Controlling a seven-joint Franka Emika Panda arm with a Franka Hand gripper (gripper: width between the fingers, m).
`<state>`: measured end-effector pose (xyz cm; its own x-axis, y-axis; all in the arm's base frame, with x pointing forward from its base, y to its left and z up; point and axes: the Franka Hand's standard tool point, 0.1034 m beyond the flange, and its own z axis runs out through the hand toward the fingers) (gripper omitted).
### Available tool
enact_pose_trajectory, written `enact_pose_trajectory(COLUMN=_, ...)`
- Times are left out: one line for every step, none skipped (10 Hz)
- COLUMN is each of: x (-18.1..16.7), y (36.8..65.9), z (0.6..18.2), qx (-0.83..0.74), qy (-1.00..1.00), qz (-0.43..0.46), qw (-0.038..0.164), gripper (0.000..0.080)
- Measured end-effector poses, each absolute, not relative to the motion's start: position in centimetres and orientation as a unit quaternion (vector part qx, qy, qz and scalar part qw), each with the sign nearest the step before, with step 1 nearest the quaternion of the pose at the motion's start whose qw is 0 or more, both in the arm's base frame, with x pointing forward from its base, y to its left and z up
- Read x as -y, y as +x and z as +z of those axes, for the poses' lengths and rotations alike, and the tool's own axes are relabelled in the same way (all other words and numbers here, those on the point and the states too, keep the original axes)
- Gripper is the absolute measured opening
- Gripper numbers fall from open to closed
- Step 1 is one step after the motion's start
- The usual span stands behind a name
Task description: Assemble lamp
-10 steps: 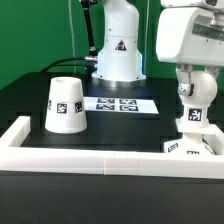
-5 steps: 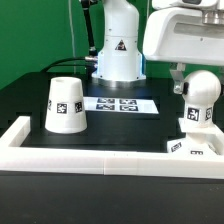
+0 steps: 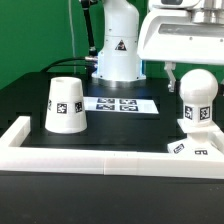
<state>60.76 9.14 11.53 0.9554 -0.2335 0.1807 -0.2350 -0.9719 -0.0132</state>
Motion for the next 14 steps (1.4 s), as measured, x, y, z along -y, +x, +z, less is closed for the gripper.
enact_pose_trajectory(x=-9.3, y=60.6, z=11.5, qx=0.166, qy=0.982, qz=0.091, qw=0.0, gripper=0.0577)
enact_pose_trajectory(x=-9.4, y=60.6, z=11.4, qx=0.191, qy=0.977, qz=0.093, qw=-0.002, gripper=0.0577)
enact_pose_trajectory(x=-9.4, y=60.6, z=11.4, qx=0.213, qy=0.973, qz=0.093, qw=-0.007, gripper=0.0577)
enact_pose_trajectory(x=-9.4, y=60.5, z=11.4, qx=0.252, qy=0.964, qz=0.09, qw=-0.014, gripper=0.0577)
enact_pose_trajectory(x=-9.5, y=60.5, z=11.3, qx=0.282, qy=0.955, qz=0.087, qw=-0.02, gripper=0.0577)
enact_pose_trajectory(x=-9.5, y=60.4, z=11.3, qx=0.307, qy=0.948, qz=0.084, qw=-0.025, gripper=0.0577)
enact_pose_trajectory(x=-9.5, y=60.2, z=11.2, qx=0.364, qy=0.928, qz=0.071, qw=-0.034, gripper=0.0577)
enact_pose_trajectory(x=-9.6, y=59.8, z=11.1, qx=0.421, qy=0.905, qz=0.047, qw=-0.038, gripper=0.0577)
enact_pose_trajectory(x=-9.8, y=59.5, z=10.9, qx=0.471, qy=0.881, qz=0.032, qw=-0.039, gripper=0.0577)
enact_pose_trajectory(x=-10.0, y=59.5, z=10.9, qx=0.514, qy=0.857, qz=0.029, qw=-0.04, gripper=0.0577)
enact_pose_trajectory(x=-10.0, y=59.5, z=10.9, qx=0.542, qy=0.839, qz=0.027, qw=-0.042, gripper=0.0577)
enact_pose_trajectory(x=-9.9, y=59.6, z=10.9, qx=0.577, qy=0.815, qz=0.024, qw=-0.044, gripper=0.0577)
enact_pose_trajectory(x=-9.9, y=59.6, z=10.9, qx=0.591, qy=0.805, qz=0.024, qw=-0.044, gripper=0.0577)
enact_pose_trajectory(x=-9.9, y=59.6, z=10.9, qx=0.596, qy=0.801, qz=0.023, qw=-0.044, gripper=0.0577)
